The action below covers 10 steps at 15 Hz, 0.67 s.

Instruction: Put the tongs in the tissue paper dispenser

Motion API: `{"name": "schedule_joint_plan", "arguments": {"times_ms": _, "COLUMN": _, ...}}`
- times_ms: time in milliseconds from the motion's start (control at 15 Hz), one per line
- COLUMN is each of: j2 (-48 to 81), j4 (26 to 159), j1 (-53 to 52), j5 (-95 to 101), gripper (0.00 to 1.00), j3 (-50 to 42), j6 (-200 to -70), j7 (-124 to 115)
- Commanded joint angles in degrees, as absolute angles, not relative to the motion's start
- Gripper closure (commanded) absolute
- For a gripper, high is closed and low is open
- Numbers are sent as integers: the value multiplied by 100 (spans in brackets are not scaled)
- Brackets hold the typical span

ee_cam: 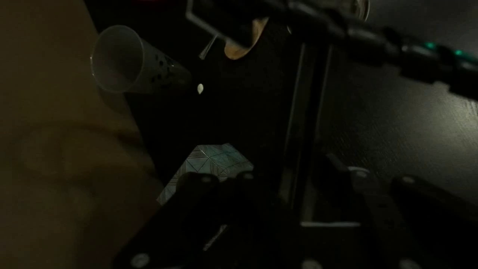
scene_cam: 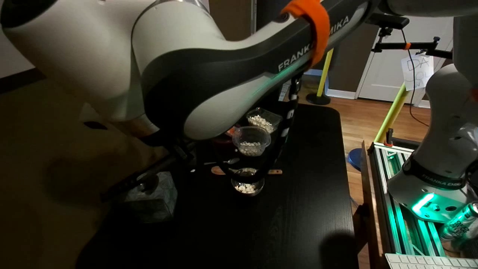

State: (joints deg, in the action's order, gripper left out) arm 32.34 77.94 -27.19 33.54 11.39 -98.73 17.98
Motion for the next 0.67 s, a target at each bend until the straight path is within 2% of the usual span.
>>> {"name": "schedule_joint_plan", "arguments": {"times_ms": 0, "j2": 3270, "j4": 7710, "j1": -2869, "j5": 4128, "gripper": 91, "j3": 950, "j6": -9741, "j7": 1770}}
{"name": "schedule_joint_plan", "arguments": {"times_ms": 267, "j2": 3608, "j4": 7360, "j1": -2907, "j5": 5072, "gripper": 91, "j3": 863, "j6": -9294, "j7": 2187}}
{"name": "schedule_joint_plan", "arguments": {"times_ms": 600, "j2": 4643, "j4": 6287, "j1": -3045, "j5": 5668, "gripper": 91, "j3": 776, "j6": -8407, "j7": 3381}}
